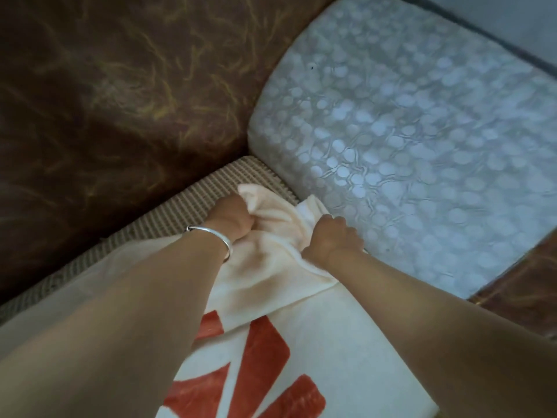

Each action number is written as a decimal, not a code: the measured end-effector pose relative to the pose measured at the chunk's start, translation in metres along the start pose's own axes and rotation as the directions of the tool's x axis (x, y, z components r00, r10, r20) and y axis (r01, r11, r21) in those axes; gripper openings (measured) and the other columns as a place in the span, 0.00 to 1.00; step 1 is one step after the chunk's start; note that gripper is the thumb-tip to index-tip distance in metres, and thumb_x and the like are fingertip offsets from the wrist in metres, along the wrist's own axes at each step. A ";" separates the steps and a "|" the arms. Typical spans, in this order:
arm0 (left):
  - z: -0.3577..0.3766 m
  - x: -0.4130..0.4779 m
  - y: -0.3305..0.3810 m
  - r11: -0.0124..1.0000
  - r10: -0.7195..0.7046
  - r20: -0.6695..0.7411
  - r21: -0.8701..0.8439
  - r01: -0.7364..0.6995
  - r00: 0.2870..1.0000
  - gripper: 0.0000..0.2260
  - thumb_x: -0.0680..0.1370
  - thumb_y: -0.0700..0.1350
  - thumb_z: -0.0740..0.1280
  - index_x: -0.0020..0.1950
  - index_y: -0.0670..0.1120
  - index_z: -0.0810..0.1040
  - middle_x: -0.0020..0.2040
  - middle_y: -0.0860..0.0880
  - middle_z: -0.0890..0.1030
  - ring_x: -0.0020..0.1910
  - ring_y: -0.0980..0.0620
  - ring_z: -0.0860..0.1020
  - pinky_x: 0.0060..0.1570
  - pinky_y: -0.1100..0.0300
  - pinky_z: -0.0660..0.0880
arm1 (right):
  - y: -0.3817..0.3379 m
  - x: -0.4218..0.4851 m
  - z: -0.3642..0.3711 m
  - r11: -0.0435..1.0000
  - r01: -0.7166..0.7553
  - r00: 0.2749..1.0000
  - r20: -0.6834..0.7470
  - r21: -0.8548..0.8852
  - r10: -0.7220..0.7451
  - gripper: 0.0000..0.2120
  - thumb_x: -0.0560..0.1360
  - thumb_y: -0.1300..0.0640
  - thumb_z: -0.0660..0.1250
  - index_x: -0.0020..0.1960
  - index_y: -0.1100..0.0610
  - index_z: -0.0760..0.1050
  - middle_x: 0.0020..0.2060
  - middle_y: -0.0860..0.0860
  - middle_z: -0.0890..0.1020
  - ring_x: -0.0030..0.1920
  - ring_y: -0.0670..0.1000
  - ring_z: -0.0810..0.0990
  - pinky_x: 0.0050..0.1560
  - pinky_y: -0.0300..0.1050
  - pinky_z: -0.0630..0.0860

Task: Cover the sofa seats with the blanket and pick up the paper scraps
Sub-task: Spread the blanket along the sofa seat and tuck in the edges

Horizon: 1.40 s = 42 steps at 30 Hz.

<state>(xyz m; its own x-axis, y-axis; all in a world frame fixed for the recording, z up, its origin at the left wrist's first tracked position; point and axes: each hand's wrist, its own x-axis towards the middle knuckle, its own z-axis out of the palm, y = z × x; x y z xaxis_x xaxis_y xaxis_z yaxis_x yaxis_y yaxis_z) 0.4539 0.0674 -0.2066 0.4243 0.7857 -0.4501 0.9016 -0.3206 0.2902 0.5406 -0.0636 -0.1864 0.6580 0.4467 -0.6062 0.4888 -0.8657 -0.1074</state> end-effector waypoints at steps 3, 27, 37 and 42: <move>-0.003 0.000 0.014 0.978 0.140 -0.245 -0.114 -0.172 0.959 0.13 0.78 0.43 0.62 0.59 0.38 0.74 0.60 0.37 0.76 0.60 0.39 0.74 0.60 0.54 0.68 | 0.005 0.003 -0.003 0.997 0.039 0.998 0.053 0.063 -0.043 0.21 0.74 0.53 0.66 0.64 0.59 0.71 0.63 0.55 0.74 0.65 0.57 0.73 0.64 0.52 0.72; 0.011 -0.064 -0.013 0.898 0.401 0.190 -0.274 -0.343 0.896 0.31 0.74 0.58 0.66 0.73 0.52 0.61 0.73 0.54 0.61 0.73 0.54 0.60 0.73 0.51 0.58 | -0.004 -0.020 -0.004 0.539 -0.262 0.962 0.261 0.801 0.080 0.08 0.73 0.60 0.65 0.50 0.62 0.73 0.38 0.57 0.78 0.27 0.50 0.73 0.26 0.35 0.72; 0.015 -0.092 -0.029 0.909 0.234 -0.175 -0.310 -0.279 0.956 0.08 0.77 0.40 0.62 0.55 0.45 0.73 0.52 0.48 0.76 0.55 0.48 0.74 0.54 0.58 0.69 | -0.041 -0.024 -0.008 0.293 0.085 0.970 -0.012 0.953 -0.242 0.14 0.76 0.69 0.55 0.51 0.58 0.77 0.42 0.57 0.77 0.36 0.52 0.78 0.36 0.41 0.78; -0.002 -0.088 -0.035 0.789 0.176 -0.261 -0.540 -0.294 0.949 0.08 0.76 0.33 0.61 0.43 0.46 0.73 0.41 0.45 0.78 0.43 0.52 0.75 0.49 0.56 0.73 | -0.038 -0.014 -0.001 0.763 0.449 0.889 -0.144 0.465 -0.435 0.07 0.75 0.62 0.65 0.52 0.55 0.74 0.43 0.57 0.78 0.42 0.54 0.77 0.41 0.46 0.75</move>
<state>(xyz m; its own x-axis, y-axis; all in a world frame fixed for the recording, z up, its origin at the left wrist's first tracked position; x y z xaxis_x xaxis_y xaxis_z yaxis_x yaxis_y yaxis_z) 0.3844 0.0104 -0.1759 0.5392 0.8277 -0.1557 0.5410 -0.1987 0.8172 0.5131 -0.0366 -0.1728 0.4545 0.8064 -0.3783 0.4019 -0.5647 -0.7208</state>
